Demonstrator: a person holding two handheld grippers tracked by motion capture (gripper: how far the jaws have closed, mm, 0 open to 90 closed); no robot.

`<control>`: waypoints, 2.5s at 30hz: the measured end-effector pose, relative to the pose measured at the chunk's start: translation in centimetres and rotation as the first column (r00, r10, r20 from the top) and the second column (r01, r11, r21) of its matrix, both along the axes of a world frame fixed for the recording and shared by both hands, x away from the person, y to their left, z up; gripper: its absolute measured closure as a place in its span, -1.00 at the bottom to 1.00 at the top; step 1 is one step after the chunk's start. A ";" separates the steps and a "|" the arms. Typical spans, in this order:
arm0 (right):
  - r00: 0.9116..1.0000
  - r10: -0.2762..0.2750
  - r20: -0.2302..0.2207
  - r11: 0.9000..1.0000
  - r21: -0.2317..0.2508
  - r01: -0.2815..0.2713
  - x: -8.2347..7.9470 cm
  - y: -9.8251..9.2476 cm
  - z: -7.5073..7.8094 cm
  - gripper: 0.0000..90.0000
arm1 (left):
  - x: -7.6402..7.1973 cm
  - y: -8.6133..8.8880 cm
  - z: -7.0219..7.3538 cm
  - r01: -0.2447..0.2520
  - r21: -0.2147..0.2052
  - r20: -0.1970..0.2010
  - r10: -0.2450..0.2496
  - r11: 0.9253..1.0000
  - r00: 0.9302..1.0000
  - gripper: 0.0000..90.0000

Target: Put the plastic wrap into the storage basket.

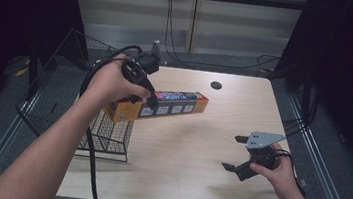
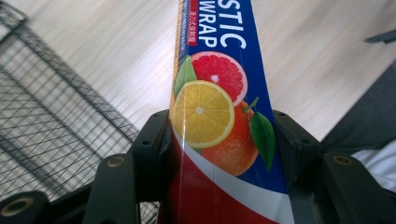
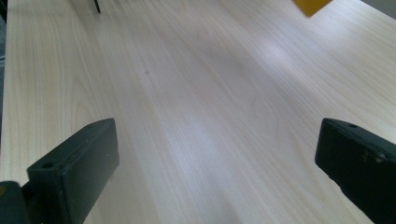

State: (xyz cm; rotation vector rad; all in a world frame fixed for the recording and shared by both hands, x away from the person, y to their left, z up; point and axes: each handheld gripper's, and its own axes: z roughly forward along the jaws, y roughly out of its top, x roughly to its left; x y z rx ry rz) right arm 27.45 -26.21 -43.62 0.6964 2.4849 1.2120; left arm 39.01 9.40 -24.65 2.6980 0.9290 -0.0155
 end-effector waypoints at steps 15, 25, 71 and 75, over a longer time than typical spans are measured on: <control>1.000 -0.014 -0.015 0.999 0.033 0.015 -0.1 -0.1 -0.3 -1.00 | 0.9 2.8 3.0 -0.100 0.036 -0.002 0.100 0.994 0.995 0.01; 1.000 -0.009 -0.013 0.999 0.044 0.009 -0.1 0.0 -0.2 -1.00 | 1.1 5.1 4.3 -0.170 0.013 0.019 0.169 0.985 0.985 0.01; 1.000 0.008 0.001 0.999 0.049 -0.008 -0.7 -0.1 -0.4 -1.00 | 0.8 18.0 5.9 -0.627 -0.087 0.072 0.633 0.774 0.771 0.00; 1.000 0.008 0.003 0.999 0.051 -0.008 -0.8 -0.1 -0.3 -1.00 | 0.6 18.4 6.6 -0.639 -0.105 0.079 0.647 0.762 0.759 0.00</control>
